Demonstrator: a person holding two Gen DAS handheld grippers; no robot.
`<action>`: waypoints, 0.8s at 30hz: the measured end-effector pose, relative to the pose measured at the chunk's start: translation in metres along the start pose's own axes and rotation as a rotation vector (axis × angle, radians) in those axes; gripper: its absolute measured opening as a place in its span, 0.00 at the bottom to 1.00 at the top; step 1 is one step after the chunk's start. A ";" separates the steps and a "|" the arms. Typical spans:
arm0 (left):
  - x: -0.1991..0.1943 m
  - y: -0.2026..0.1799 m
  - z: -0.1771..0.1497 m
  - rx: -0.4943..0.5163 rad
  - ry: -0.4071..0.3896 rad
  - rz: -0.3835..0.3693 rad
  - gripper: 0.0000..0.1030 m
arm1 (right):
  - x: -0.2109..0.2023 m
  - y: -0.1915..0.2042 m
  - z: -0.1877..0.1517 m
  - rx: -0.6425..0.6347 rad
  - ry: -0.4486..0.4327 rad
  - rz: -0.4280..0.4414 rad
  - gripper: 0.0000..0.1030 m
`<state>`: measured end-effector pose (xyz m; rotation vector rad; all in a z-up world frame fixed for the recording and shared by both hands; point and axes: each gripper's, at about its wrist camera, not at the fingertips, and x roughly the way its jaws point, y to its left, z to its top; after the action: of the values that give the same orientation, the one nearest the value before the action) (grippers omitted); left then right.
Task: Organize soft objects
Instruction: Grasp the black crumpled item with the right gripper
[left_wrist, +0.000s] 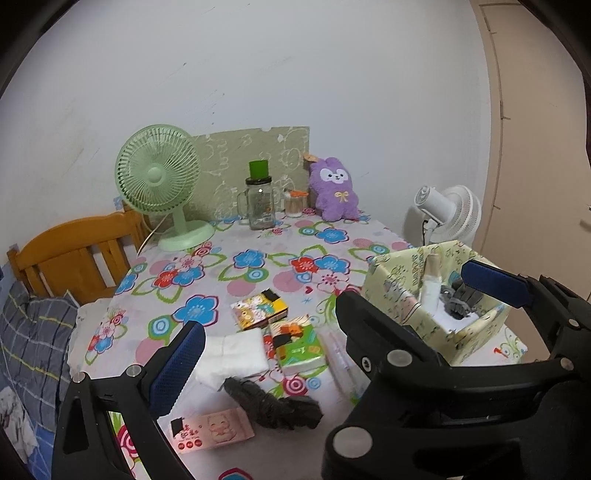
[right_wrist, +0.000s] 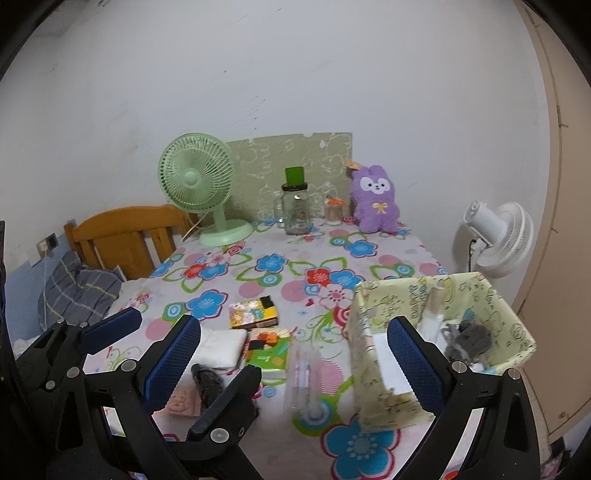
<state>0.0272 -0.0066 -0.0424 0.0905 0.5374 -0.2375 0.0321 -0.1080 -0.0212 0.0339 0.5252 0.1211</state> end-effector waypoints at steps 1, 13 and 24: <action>0.000 0.001 -0.002 -0.001 0.002 0.005 0.99 | 0.002 0.002 -0.002 -0.002 0.003 0.009 0.99; 0.011 0.022 -0.029 -0.032 0.051 0.047 0.98 | 0.026 0.025 -0.023 -0.032 0.046 0.067 0.98; 0.025 0.044 -0.053 -0.060 0.111 0.068 0.98 | 0.050 0.043 -0.042 -0.062 0.098 0.105 0.91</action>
<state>0.0327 0.0388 -0.1001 0.0642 0.6498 -0.1504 0.0492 -0.0588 -0.0792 -0.0051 0.6177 0.2426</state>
